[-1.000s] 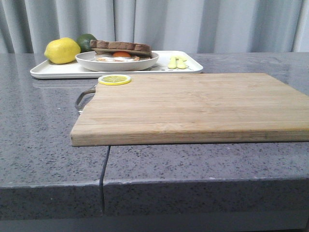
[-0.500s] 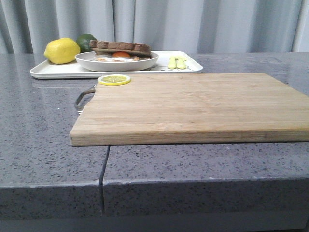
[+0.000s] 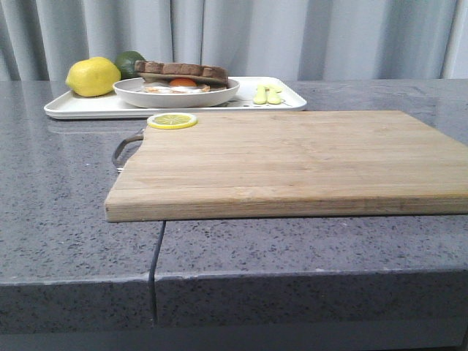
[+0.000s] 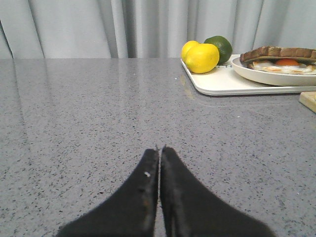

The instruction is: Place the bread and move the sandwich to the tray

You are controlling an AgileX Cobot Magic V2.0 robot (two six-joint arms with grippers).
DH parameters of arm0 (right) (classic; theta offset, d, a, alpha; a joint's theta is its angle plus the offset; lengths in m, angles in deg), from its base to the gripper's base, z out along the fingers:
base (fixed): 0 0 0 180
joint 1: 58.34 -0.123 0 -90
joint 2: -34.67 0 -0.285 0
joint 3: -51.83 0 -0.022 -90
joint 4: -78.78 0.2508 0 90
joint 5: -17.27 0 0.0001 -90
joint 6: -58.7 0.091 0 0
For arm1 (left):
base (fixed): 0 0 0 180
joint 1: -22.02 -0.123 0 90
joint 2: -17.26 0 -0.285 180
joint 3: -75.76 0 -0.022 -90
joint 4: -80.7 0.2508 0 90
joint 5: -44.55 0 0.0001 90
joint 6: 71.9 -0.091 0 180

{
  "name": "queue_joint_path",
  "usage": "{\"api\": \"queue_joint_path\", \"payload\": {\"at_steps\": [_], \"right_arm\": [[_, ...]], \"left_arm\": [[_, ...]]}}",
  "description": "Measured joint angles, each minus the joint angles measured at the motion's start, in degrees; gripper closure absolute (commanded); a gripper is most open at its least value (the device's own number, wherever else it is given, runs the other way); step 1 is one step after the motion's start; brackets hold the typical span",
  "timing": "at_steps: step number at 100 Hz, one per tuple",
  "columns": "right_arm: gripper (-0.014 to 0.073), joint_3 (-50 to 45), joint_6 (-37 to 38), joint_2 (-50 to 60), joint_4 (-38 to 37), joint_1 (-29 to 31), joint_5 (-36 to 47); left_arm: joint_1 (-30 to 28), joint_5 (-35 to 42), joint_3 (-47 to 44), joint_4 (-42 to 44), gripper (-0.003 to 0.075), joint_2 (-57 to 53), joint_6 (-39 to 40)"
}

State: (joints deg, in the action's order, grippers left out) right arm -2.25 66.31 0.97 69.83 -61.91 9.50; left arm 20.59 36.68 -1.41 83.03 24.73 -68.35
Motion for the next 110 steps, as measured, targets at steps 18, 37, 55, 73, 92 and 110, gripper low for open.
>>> {"api": "queue_joint_path", "payload": {"at_steps": [18,37,55,73,92,110], "right_arm": [[0.0661,0.0,0.0,0.0,0.0,0.0,0.0],[0.0661,0.0,0.0,0.0,0.0,0.0,0.0],[0.0661,0.0,0.0,0.0,0.0,0.0,0.0],[0.0661,0.0,-0.4,0.0,-0.9,0.0,0.0],[0.0661,-3.7,-1.1,3.2,0.4,-0.8,0.7],[0.0661,-12.4,-1.3,10.3,3.3,-2.3,3.6]], "left_arm": [[0.0,0.0,0.0,-0.1,0.074,0.0,0.0],[0.0,0.0,0.0,-0.1,0.074,0.0,0.0],[0.0,0.0,0.0,-0.1,0.074,0.0,-0.1],[0.0,0.0,0.0,-0.1,0.074,0.0,-0.1],[0.0,0.0,0.0,-0.1,0.074,0.0,-0.2],[0.0,0.0,0.0,-0.1,0.074,0.0,-0.2]]}}
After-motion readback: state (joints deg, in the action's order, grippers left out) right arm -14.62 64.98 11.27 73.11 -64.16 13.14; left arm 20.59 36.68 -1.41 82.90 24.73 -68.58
